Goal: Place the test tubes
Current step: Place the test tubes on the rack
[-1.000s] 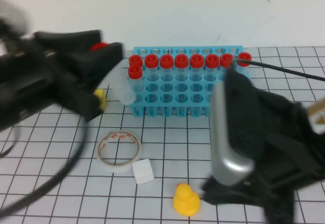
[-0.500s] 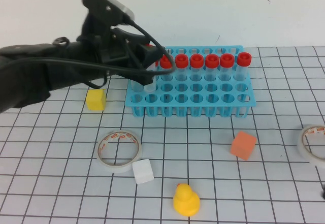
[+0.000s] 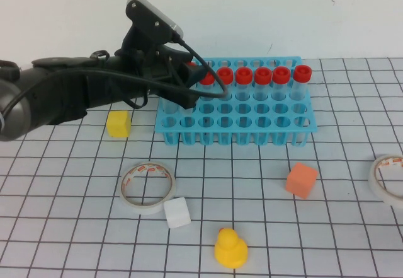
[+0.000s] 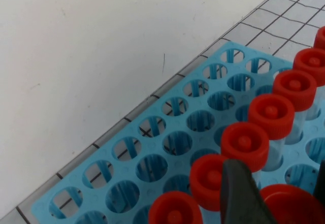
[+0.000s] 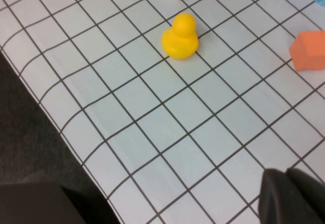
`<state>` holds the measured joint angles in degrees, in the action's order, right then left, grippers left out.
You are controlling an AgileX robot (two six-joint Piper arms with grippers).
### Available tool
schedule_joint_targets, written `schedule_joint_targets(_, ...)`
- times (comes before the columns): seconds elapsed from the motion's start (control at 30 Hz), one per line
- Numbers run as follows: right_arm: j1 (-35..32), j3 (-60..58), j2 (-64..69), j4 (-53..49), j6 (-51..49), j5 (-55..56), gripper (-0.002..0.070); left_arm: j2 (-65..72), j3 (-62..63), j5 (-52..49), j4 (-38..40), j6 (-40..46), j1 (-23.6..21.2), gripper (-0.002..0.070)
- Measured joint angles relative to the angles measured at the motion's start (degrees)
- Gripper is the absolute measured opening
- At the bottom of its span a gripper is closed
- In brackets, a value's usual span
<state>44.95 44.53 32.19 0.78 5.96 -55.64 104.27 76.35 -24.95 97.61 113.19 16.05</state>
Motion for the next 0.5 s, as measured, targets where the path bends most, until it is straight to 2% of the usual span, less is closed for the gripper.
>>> schedule_joint_targets(0.5,0.0,-0.2,-0.4,-1.9,-0.5,0.1,0.0001,2.0,1.4,-0.3,1.2,-0.4,0.0,0.0261)
